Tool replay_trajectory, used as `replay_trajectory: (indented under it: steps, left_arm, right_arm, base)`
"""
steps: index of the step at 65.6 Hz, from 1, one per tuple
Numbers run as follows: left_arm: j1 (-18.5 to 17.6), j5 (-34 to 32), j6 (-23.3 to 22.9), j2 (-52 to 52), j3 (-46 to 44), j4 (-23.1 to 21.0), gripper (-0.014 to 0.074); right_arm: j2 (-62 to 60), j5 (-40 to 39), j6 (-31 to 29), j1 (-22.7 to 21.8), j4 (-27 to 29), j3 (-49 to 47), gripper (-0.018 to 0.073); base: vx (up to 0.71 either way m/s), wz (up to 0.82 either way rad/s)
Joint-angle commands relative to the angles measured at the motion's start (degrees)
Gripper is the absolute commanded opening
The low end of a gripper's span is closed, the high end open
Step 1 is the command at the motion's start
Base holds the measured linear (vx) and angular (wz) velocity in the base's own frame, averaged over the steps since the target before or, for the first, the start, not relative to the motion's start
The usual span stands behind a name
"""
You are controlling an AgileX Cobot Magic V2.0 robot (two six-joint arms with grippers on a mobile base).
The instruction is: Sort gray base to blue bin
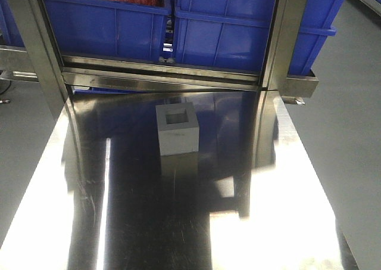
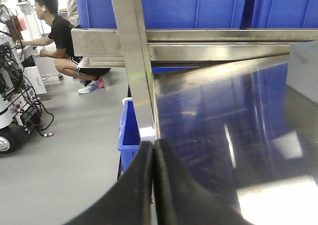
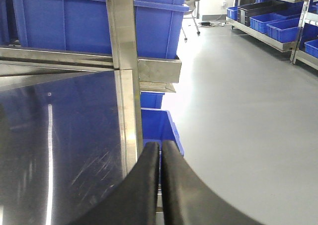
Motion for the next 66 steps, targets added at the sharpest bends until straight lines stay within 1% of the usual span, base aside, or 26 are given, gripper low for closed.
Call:
replay_trajectory:
  steps: [1,66]
  left_arm:
    - [0.12,-4.19,-0.18,-0.61,-1.15,-0.08,0.0002]
    - [0.12,-4.19,-0.18,-0.61,-1.15,-0.08,0.0002]
  right_arm:
    - [0.83,-4.15,-0.62,-0.14,-0.42,0.12,-0.0005]
    - [0.83,-4.15,-0.62,-0.14,-0.42,0.12,-0.0005]
  base:
    - [0.00,0.00]
    - [0.00,0.00]
